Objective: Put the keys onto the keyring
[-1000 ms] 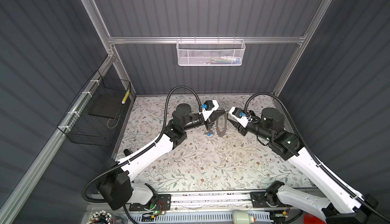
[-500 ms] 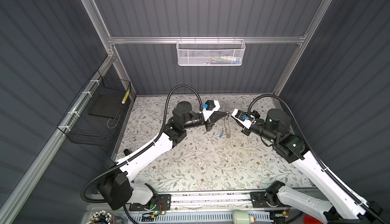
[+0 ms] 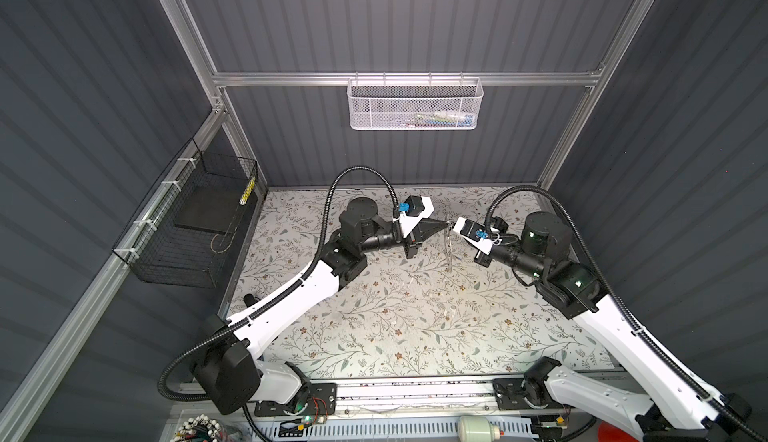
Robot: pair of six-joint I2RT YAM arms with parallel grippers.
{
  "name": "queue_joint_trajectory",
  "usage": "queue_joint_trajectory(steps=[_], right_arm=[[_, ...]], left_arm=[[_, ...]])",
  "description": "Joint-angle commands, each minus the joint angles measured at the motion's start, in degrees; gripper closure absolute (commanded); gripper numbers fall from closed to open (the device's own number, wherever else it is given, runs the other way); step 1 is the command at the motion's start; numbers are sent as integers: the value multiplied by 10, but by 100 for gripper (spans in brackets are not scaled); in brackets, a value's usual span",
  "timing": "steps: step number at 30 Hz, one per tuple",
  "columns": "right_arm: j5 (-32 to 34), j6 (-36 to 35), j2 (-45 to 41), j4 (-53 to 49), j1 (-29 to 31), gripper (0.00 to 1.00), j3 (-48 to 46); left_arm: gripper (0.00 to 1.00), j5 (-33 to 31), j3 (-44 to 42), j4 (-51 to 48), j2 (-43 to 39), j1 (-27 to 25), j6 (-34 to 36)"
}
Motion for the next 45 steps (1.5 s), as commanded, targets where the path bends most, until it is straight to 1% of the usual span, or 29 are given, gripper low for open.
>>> queue_joint_trajectory(steps=[1, 3, 9, 13, 17, 24, 28, 33, 34, 37, 39, 43, 45], right_arm=[[-1, 0, 11, -11, -3, 97, 22], [3, 4, 12, -8, -2, 100, 22], [2, 27, 19, 3, -2, 100, 21], [2, 43, 26, 6, 1, 100, 21], [6, 56, 34, 4, 8, 100, 26], [11, 88, 50, 13, 13, 100, 33], [15, 102, 54, 17, 14, 100, 38], [48, 105, 54, 3, 14, 100, 40], [46, 102, 50, 4, 14, 95, 35], [55, 115, 34, 27, 12, 74, 8], [57, 132, 24, 40, 5, 65, -7], [42, 168, 15, 54, -8, 54, -27], [17, 184, 16, 59, -15, 52, -33]], left_arm=[[100, 8, 24, 16, 3, 4, 1], [100, 6, 26, 16, 4, 3, 0], [100, -15, 15, 49, 6, 3, -9], [100, -50, 0, 86, 7, -2, -14], [100, -97, -11, 90, 5, -19, 17], [100, -129, -44, 151, 3, -33, 21], [100, -142, -54, 156, -1, -33, 23], [100, -152, -52, 135, -14, -33, 30], [100, -150, -49, 129, -16, -33, 32], [100, -115, -29, 101, -16, -29, 30], [100, -97, -17, 88, -15, -27, 29], [100, -62, -12, 92, -12, -16, 16], [100, -49, -9, 98, -9, -13, 6]])
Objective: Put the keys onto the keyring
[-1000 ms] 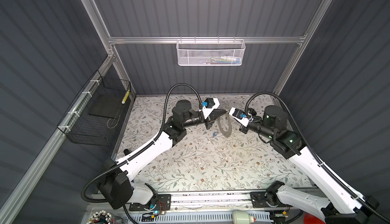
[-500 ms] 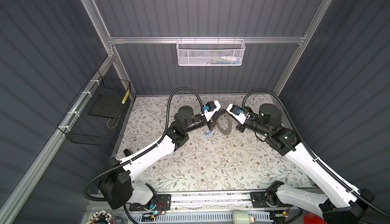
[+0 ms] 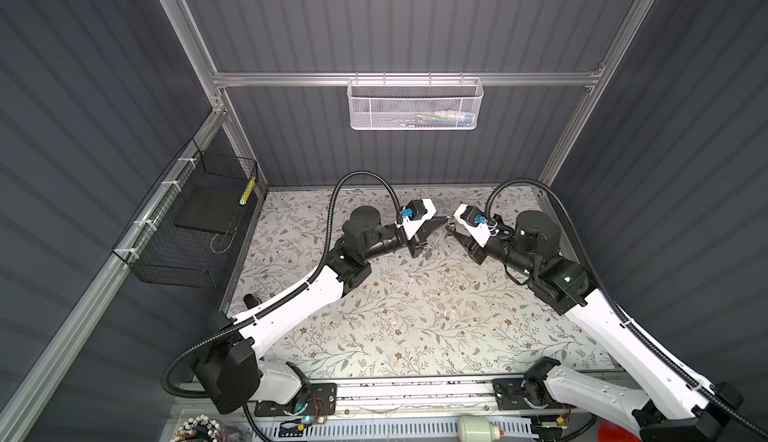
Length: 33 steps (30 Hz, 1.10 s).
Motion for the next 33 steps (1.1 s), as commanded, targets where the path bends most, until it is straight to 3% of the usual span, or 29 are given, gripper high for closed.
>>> queue_joint_trajectory(steps=[1, 9, 16, 23, 33], right_arm=[[-41, 40, -3, 25, -11, 52, -13], [-92, 74, 8, 52, -24, 51, -20], [-160, 92, 12, 77, -36, 58, -30], [-167, 86, 26, 48, -41, 50, -27], [-288, 89, -25, 82, -83, 52, -71]], left_arm=[[100, 43, 28, 19, -10, 7, -15], [100, 47, 27, 27, -8, 7, -22], [100, 48, 29, 29, -5, 7, -22], [100, 51, 33, 26, -4, 9, -22], [100, 92, 40, 13, -2, 31, -35]])
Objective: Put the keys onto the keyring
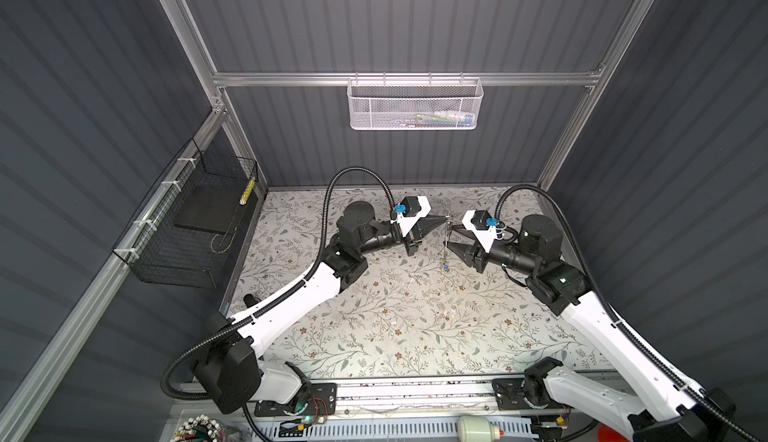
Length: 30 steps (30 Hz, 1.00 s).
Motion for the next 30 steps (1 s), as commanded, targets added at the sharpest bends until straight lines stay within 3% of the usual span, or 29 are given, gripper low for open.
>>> queue_joint_trajectory(steps=[1, 11, 19, 30], right_arm=[[-69, 11, -6, 23, -12, 53, 0], [-77, 38, 7, 31, -48, 56, 5], [-186, 49, 41, 23, -65, 55, 42], [-201, 51, 74, 6, -68, 61, 70]], left_arm=[[100, 26, 31, 8, 0, 5, -14], [100, 55, 40, -4, 4, 7, -19], [100, 85, 50, -5, 20, 7, -33], [100, 129, 70, 15, 45, 8, -58]])
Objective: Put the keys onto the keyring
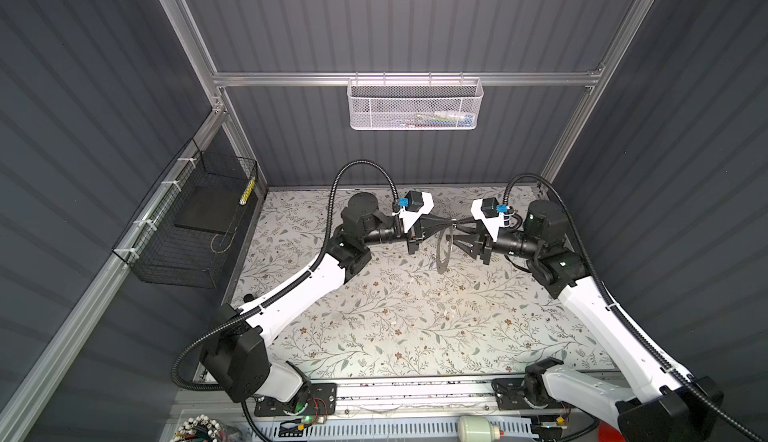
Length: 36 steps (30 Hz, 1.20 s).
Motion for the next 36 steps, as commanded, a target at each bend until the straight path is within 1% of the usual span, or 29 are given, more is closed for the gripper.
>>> queue_joint_trajectory(steps=[1, 8, 11, 15, 16, 21, 28, 31, 34, 36], right_arm=[[-29, 12, 6, -4, -2, 62, 20], [-51, 33, 28, 8, -2, 71, 11], [-48, 32, 23, 12, -2, 78, 8], [-32, 12, 14, -1, -3, 90, 6], [-31, 7, -5, -8, -3, 92, 7], [-14, -29, -17, -66, -3, 99, 21], [26, -78, -13, -159, -3, 100, 64], [39, -83, 2, -193, -3, 100, 90], [50, -87, 6, -219, -2, 100, 111], [58, -89, 27, -231, -2, 100, 120]], left_arm=[[100, 24, 24, 28, 5, 4, -19], [100, 27, 32, 28, 7, 4, -19], [100, 27, 33, 28, 8, 4, -17], [100, 21, 30, 14, 3, 6, -6], [100, 18, 28, 12, 2, 7, -4], [100, 5, 26, -9, -4, 12, 13], [100, -13, 41, -83, -10, 15, 60], [100, -12, 53, -132, -7, 15, 89], [100, -25, 48, -153, -12, 15, 105], [100, -30, 51, -174, -13, 15, 117]])
